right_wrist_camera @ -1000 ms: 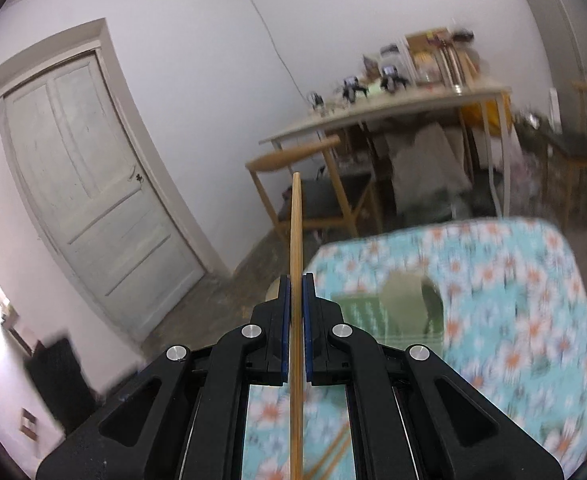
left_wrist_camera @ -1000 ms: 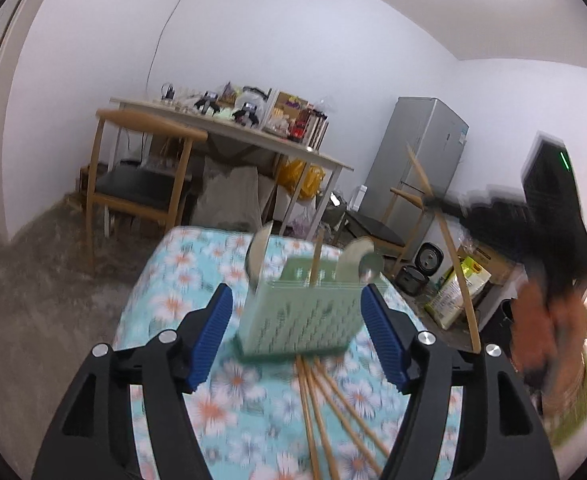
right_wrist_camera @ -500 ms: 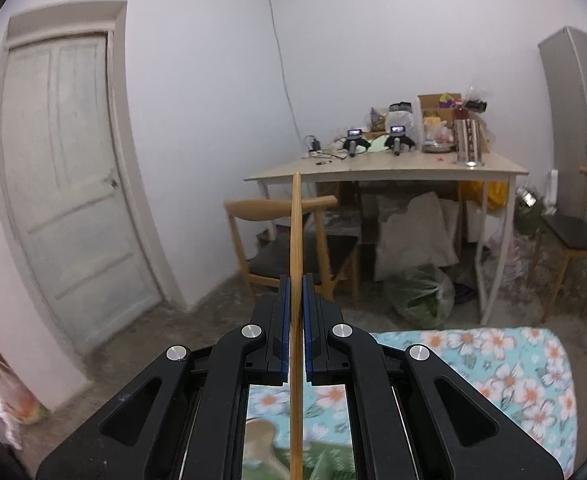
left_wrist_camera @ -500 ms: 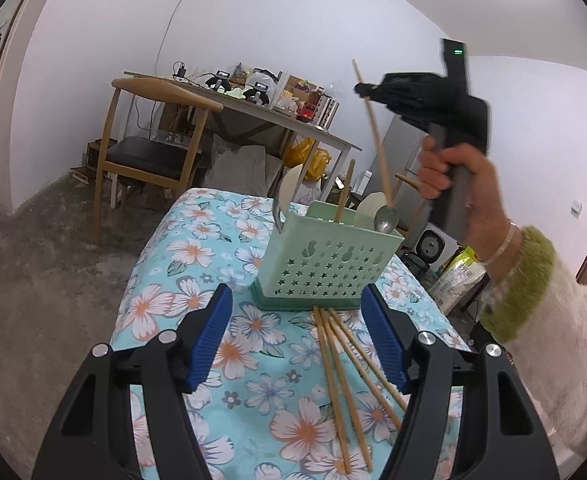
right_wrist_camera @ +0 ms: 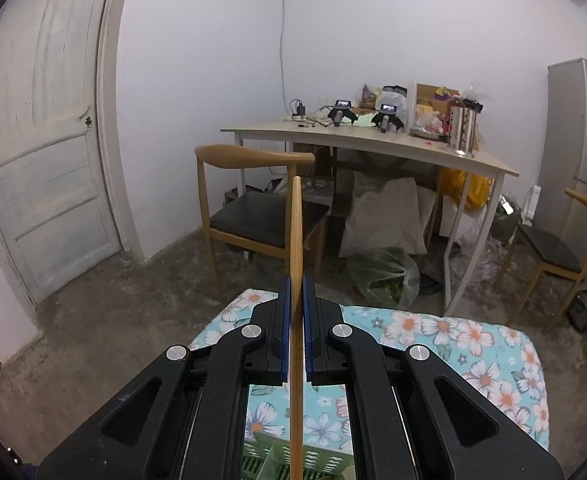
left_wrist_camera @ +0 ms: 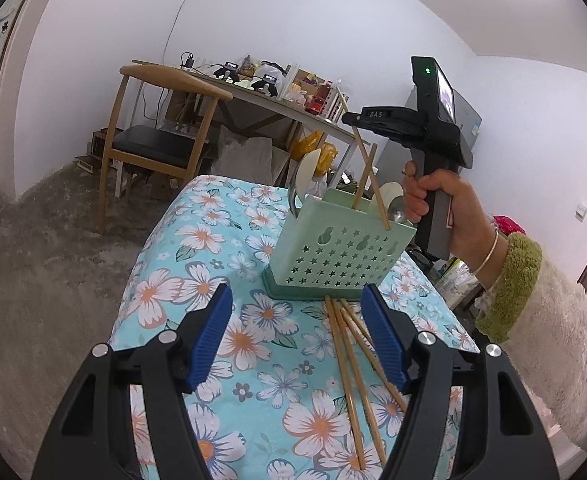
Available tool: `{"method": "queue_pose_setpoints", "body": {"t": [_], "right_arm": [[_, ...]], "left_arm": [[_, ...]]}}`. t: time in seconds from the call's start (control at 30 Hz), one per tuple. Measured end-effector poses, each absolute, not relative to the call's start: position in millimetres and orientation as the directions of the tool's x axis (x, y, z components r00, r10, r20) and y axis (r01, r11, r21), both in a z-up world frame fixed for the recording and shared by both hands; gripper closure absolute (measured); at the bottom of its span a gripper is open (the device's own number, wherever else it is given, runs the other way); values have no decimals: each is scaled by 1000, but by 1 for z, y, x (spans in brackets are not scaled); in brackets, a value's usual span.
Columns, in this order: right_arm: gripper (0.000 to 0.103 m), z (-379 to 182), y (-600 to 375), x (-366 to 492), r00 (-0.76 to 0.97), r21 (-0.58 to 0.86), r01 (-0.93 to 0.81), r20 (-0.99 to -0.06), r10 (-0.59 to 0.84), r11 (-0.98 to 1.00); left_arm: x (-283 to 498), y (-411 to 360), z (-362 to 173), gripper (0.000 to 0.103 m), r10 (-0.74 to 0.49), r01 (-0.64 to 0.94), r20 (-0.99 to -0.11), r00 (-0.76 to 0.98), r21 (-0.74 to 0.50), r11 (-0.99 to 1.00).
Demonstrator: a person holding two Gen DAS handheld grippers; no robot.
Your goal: Organize utensils
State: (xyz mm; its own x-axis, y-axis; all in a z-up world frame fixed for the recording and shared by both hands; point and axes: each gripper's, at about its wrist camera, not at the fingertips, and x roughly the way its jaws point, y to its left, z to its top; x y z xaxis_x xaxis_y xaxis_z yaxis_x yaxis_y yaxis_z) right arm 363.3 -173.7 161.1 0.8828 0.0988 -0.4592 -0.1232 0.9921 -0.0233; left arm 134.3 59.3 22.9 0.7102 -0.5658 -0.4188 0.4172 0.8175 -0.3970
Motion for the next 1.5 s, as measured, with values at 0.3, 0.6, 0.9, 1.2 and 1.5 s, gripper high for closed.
{"method": "queue_pose_setpoints", "body": {"t": [0.3, 0.6, 0.9, 1.2, 1.5], "right_arm": [[99, 173, -166, 386, 898, -7, -98, -432, 86, 995], [99, 154, -163, 379, 876, -76, -104, -480, 55, 992], [69, 159, -192, 330, 873, -26, -89, -484, 65, 996], [61, 182, -240, 239, 891, 161, -65, -435, 130, 985], [60, 124, -285, 166, 756, 456, -16, -576, 309, 890]], "left_arm": [[132, 61, 24, 38, -558, 407, -421, 715, -399, 822], [132, 68, 22, 38, -545, 387, -423, 724, -405, 828], [126, 62, 24, 38, -557, 400, -426, 713, -404, 823], [119, 46, 25, 38, -573, 422, -458, 680, -394, 816], [114, 15, 8, 38, -587, 443, -544, 600, -385, 810]]}}
